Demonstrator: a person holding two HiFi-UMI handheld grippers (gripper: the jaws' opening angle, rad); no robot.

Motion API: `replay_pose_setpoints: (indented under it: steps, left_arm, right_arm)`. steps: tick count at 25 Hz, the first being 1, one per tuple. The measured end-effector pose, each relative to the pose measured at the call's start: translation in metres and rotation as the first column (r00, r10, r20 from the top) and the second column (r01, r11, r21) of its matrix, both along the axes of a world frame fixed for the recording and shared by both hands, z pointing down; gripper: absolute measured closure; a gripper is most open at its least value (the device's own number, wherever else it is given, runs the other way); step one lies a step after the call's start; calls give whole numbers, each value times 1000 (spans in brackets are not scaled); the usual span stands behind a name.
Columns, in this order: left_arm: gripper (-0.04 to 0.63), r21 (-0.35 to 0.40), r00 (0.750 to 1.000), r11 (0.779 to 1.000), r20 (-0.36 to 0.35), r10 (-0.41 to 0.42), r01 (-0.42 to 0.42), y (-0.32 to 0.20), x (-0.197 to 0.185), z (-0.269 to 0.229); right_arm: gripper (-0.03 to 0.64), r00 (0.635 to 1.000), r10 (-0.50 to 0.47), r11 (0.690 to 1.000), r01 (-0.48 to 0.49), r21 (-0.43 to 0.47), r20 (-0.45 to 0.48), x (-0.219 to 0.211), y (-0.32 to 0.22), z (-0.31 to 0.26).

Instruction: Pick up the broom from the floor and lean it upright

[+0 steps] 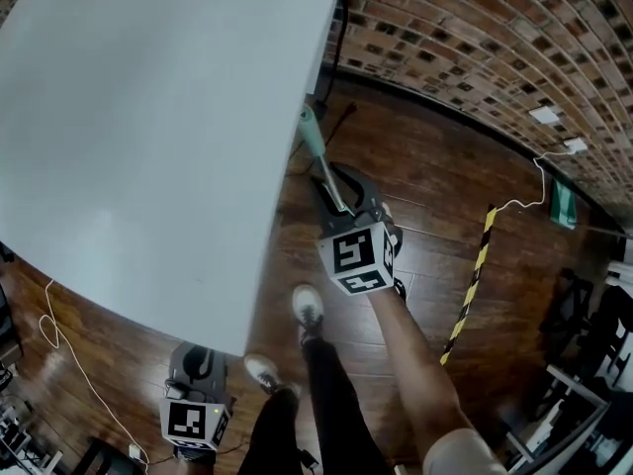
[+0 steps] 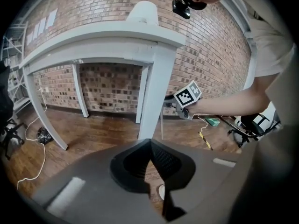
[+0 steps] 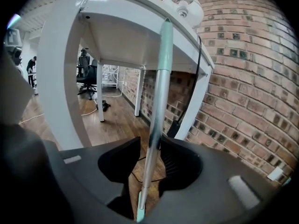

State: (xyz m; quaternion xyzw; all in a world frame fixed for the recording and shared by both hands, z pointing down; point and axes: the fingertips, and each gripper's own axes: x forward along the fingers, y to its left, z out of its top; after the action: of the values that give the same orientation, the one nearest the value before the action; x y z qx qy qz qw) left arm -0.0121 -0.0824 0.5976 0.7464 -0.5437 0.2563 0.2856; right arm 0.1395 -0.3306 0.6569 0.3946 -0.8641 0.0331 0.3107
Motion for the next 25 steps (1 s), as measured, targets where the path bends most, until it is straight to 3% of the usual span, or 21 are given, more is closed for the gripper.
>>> replay_pose_setpoints:
  steps: [10,17,25]
  left_arm:
    - [595,30,999,999,-21,-25,26,-13,-3,7]
    - [595,42,999,999,-28,-20,21,-25,2,8]
    - [595,63,999,998,-29,14,-12,-26,17,-9]
  right_arm:
    - [457,999,37,999,-37,-8,0,12,-13,5]
    - [462,1000,28,999,-28,-31,3,18,8,8]
    - [471,993,114,992,-113,-47,17,50,44,-13]
